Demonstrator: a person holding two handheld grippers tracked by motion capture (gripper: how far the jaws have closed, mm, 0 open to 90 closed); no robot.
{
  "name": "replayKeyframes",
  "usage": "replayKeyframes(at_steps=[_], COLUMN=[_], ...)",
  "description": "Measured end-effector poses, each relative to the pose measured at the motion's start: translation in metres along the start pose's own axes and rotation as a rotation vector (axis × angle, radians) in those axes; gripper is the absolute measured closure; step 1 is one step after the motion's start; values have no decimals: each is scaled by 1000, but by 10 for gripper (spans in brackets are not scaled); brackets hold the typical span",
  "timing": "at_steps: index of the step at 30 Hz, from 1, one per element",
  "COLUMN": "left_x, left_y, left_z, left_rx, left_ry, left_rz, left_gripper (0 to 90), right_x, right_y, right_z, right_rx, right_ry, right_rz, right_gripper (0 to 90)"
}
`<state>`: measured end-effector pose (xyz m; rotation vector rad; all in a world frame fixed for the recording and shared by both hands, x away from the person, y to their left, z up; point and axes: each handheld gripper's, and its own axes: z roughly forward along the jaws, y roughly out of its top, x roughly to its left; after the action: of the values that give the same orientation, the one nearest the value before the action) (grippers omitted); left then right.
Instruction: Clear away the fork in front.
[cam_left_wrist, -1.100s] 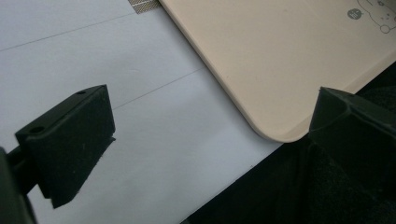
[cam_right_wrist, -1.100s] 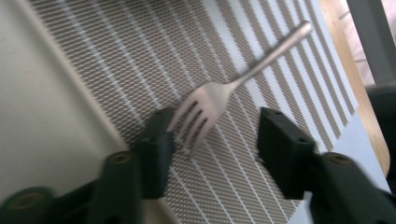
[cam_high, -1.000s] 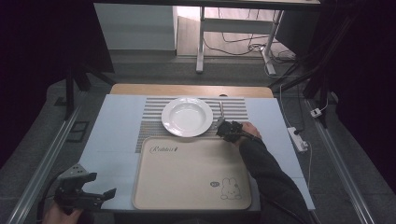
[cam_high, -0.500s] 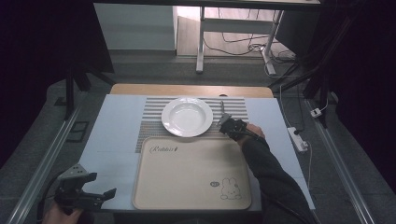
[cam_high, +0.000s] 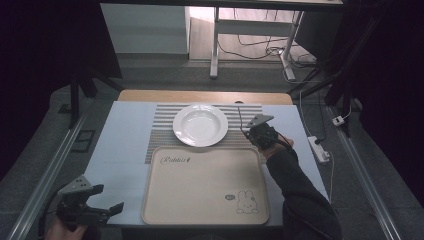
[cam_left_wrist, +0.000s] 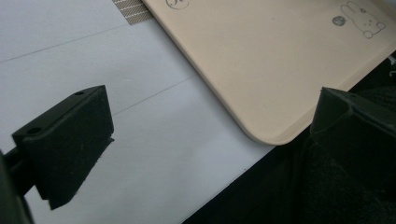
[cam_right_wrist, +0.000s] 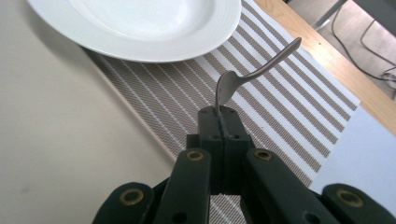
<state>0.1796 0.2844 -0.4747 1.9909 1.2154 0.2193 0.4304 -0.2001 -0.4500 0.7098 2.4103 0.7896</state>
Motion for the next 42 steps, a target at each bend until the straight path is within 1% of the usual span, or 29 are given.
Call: replayKeyframes(at_steps=[2, 3, 4, 5, 7, 8, 10, 12, 13, 14, 15, 17, 18, 19, 21, 22, 23, 24, 26, 29, 30, 31, 33, 34, 35, 38, 40, 41, 42], left_x=[1, 0, 0, 0, -1, -2, -3, -6, -6, -6, -7, -7, -8, -8, -9, -10, -11, -12, -14, -16, -16, -17, -17, -18, -18, -19, -21, -21, -21], left_y=[0, 0, 0, 0, 1, 1, 2, 3, 4, 4, 5, 6, 7, 8, 10, 12, 13, 14, 18, 24, 27, 30, 34, 36, 39, 47, 52, 55, 58], left_z=[-1, -1, 0, 0, 0, 0, 0, 0, 0, 0, 1, 2, 3, 4, 6, 8, 9, 11, 15, 20, 22, 25, 28, 31, 33, 41, 46, 49, 51], left_rx=[-4, -5, -7, -10, -18, -21, -30, -41, -46, -63, -66, -66, -67, -68, -69, -70, -69, -68, -63, -61, -62, -61, -57, -56, -54, -41, -27, -18, -13], left_ry=[-11, -15, -20, -23, -30, -34, -39, -35, -40, -49, -56, -62, -70, -81, -97, -108, -120, -131, -146, -171, -179, -190, -207, -216, -226, -255, -263, -270, -275], left_rz=[3, 6, 11, 17, 34, 40, 60, 76, 83, 96, 105, 113, 116, 121, 130, 136, 143, 147, 159, 176, 181, 186, 196, 202, 208, 235, 261, 272, 283], left_gripper=[0, 0, 0, 0, 0, 0, 0, 0, 0, 0, 0, 0, 0, 0, 0, 0, 0, 0, 0, 0, 0, 0, 0, 0, 0, 0, 0, 0, 0], right_x=[0, 0, 2, 2, 4, 7, 8, 14, 16, 19, 19, 26, 26, 31, 32, 37, 39, 39, 44, 54, 54, 61, 66, 66, 69, 79, 84, 89, 89], right_y=[-2, -2, -4, -4, -6, -7, -7, -10, -11, -13, -13, -17, -17, -19, -20, -22, -23, -23, -25, -28, -28, -31, -32, -32, -33, -36, -37, -38, -38], right_z=[-6, -6, -12, -12, -18, -24, -27, -36, -39, -43, -43, -53, -53, -60, -63, -69, -72, -72, -77, -87, -87, -92, -95, -95, -97, -102, -104, -106, -106], right_rx=[-14, -14, -31, -31, -46, -59, -66, -94, -98, -103, -103, -117, -117, -136, -142, -161, -166, -166, -174, -195, -195, -196, -203, -203, -207, -213, -222, -229, -229], right_ry=[16, 16, 34, 34, 52, 69, 75, 103, 114, 127, 127, 154, 154, 177, 186, 214, 226, 226, 246, 303, 303, 327, 351, 351, 361, 399, 423, 451, 451], right_rz=[15, 15, 29, 29, 39, 43, 41, 54, 57, 60, 60, 59, 59, 62, 68, 77, 76, 76, 70, 73, 73, 66, 63, 63, 60, 54, 51, 49, 49], right_gripper=[900, 900, 900, 900, 900, 900, 900, 900, 900, 900, 900, 900, 900, 900, 900, 900, 900, 900, 900, 900, 900, 900, 900, 900, 900, 900, 900, 900, 900])
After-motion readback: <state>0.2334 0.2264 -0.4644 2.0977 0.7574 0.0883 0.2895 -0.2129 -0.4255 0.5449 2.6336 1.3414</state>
